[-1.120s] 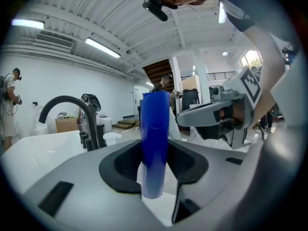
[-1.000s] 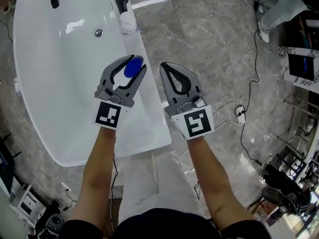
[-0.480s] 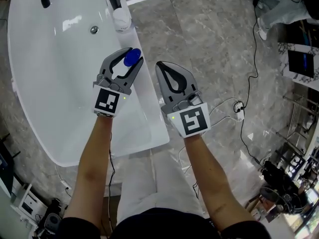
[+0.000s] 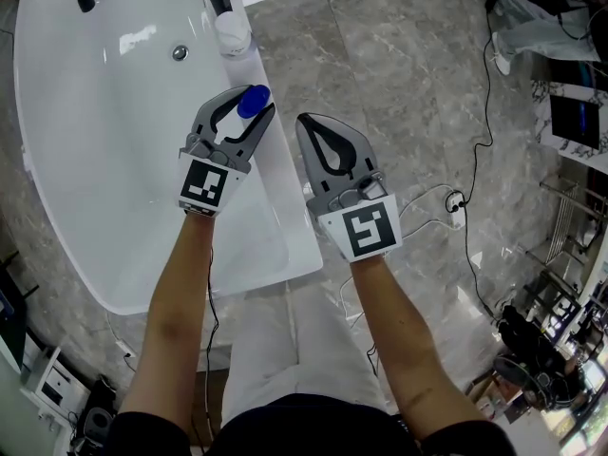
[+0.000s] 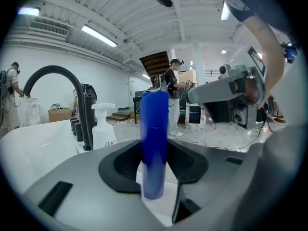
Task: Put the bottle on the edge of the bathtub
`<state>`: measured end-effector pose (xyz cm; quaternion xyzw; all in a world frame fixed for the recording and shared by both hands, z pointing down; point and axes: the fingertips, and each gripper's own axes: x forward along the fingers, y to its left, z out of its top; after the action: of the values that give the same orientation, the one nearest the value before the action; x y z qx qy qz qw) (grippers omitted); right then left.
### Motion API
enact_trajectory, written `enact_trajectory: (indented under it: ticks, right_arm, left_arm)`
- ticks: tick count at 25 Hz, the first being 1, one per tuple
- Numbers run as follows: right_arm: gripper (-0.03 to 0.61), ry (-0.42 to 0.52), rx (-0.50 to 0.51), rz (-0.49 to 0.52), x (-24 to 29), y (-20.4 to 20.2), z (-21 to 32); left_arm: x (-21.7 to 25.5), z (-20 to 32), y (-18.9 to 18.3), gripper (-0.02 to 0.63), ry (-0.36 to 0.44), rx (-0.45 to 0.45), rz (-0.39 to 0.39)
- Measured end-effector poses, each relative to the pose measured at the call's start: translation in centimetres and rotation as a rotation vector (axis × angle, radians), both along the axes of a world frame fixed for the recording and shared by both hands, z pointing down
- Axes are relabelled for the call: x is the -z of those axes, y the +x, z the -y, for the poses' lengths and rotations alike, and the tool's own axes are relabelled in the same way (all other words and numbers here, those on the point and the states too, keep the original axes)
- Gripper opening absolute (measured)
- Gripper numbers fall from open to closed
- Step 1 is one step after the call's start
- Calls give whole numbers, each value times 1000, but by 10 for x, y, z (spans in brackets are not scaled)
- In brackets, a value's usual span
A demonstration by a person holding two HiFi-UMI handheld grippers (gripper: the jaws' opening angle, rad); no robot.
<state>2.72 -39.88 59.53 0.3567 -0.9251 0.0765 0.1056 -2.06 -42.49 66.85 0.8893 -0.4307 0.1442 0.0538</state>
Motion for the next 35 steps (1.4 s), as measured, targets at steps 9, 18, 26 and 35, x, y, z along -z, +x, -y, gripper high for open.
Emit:
enact_trajectory:
  ticks: [9, 18, 26, 35]
  right_arm:
    - [2, -7, 4, 7, 4, -3, -7]
    - [2, 33, 20, 23, 30, -12, -17]
    - [2, 125, 19, 45, 101, -22, -27]
    - [2, 253, 13, 50, 193, -10, -62]
  left_arm:
    - [5, -3, 1, 259, -7, -19, 0]
    - [54, -13, -11, 276, 67, 26, -24]
    - [153, -45, -29, 39, 171, 91, -157]
    - [264, -104, -24, 3, 263, 48, -161]
